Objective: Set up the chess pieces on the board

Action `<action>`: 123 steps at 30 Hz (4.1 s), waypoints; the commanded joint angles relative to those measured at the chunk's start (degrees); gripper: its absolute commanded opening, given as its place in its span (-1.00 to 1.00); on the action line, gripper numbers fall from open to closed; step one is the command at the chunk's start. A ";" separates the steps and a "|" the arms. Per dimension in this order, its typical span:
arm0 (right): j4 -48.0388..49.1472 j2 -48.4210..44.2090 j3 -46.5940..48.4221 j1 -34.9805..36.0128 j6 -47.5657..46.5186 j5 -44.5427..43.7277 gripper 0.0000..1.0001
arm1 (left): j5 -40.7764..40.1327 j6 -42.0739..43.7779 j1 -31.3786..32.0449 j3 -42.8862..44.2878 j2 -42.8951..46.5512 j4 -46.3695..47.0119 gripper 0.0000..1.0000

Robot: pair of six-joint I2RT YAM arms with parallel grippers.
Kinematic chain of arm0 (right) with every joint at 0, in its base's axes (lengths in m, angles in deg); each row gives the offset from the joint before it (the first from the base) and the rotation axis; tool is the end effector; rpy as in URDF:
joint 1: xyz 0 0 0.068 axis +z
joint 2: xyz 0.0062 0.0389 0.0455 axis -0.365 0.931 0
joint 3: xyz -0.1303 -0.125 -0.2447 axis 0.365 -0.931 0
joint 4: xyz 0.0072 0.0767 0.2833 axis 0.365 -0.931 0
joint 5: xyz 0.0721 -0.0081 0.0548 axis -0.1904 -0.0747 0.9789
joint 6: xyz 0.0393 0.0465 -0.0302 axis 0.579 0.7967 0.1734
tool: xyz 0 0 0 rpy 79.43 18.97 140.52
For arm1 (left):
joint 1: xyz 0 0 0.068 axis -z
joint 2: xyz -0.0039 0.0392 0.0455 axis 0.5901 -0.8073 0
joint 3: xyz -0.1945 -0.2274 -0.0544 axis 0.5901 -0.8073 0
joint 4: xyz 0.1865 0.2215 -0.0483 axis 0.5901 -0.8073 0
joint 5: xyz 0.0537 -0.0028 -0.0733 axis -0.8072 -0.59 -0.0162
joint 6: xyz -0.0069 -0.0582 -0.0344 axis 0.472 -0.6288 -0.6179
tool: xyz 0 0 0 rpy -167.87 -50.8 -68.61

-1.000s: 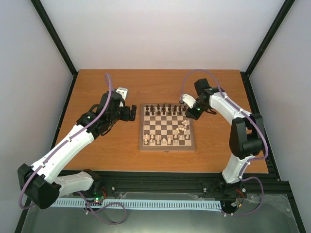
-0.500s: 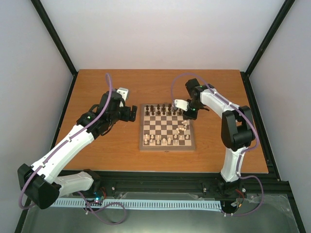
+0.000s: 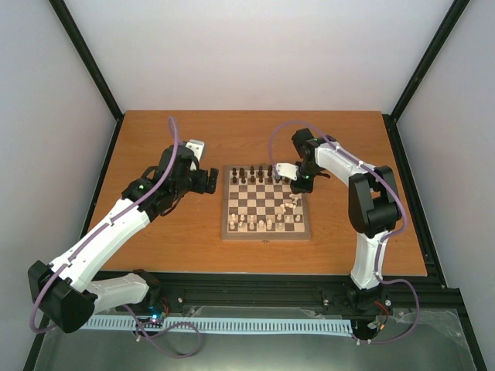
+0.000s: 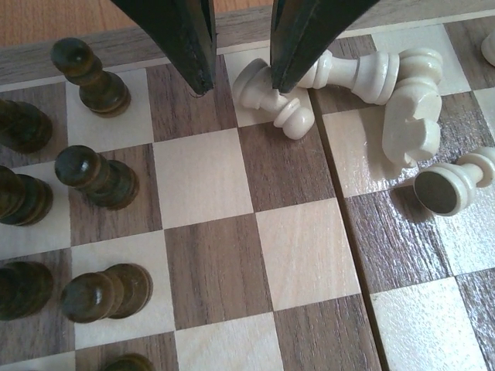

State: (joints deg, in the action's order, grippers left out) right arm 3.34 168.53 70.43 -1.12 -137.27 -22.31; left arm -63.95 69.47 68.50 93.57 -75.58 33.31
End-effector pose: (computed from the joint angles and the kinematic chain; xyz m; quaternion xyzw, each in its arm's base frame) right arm 0.3965 0.1565 0.1854 -0.6466 0.7556 0.0586 0.0864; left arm 0.2409 -0.1390 0.3450 0.1120 0.8871 -0.0773 0.4411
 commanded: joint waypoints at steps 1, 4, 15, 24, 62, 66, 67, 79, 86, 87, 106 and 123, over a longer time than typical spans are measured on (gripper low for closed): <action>-0.66 1.43 0.08 0.27 -1.00 -0.81 -0.55 | 0.75 1.02 -0.08 0.96 0.03 0.08 0.98; -0.51 1.71 -0.25 0.19 -1.03 -0.83 -0.55 | 0.80 1.02 -0.08 0.87 0.04 0.06 0.99; 0.29 2.00 -0.82 0.43 -0.99 -0.42 -0.43 | 1.02 1.07 -0.08 0.94 0.04 0.07 0.99; 2.13 2.77 -1.44 1.97 -1.89 -2.30 -0.31 | 1.11 1.00 -0.08 0.86 0.13 0.14 0.99; -2.57 -4.11 -0.15 -0.79 5.67 17.56 -0.72 | 12.67 -0.53 -0.08 1.58 -1.14 1.16 0.87; -2.15 -6.24 -0.57 -0.79 7.46 23.41 -0.71 | 20.87 -3.79 -0.08 3.47 -4.16 1.09 0.75; -1.91 -6.57 -0.62 -0.78 7.87 24.42 -0.71 | 22.97 -4.91 -0.08 4.18 -5.21 1.04 0.68; -1.15 -13.26 -3.57 -0.70 10.71 36.43 -0.70 | 39.39 -28.05 -0.08 -1.01 -13.95 23.19 0.27; -2.04 -14.86 -3.80 -0.63 11.02 40.23 -0.69 | 44.76 -33.42 0.45 -0.09 -21.32 32.01 0.11; -1.97 -14.93 -3.84 -0.63 11.05 40.29 -0.69 | 45.49 -33.72 0.80 0.42 -22.30 32.49 0.07; -0.73 -14.85 -3.80 -0.52 12.48 40.73 -0.68 | 50.82 -35.65 3.38 5.08 -29.61 33.90 -0.32; 4.63 -13.32 -3.35 -0.52 23.04 44.75 -0.69 | 50.45 -39.47 4.70 5.17 -29.99 35.61 -0.46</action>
State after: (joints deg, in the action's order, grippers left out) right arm 4.30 155.06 66.89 -1.88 -117.78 18.16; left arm -14.34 32.09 71.67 96.10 -104.94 66.93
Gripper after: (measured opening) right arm 0.160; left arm 0.279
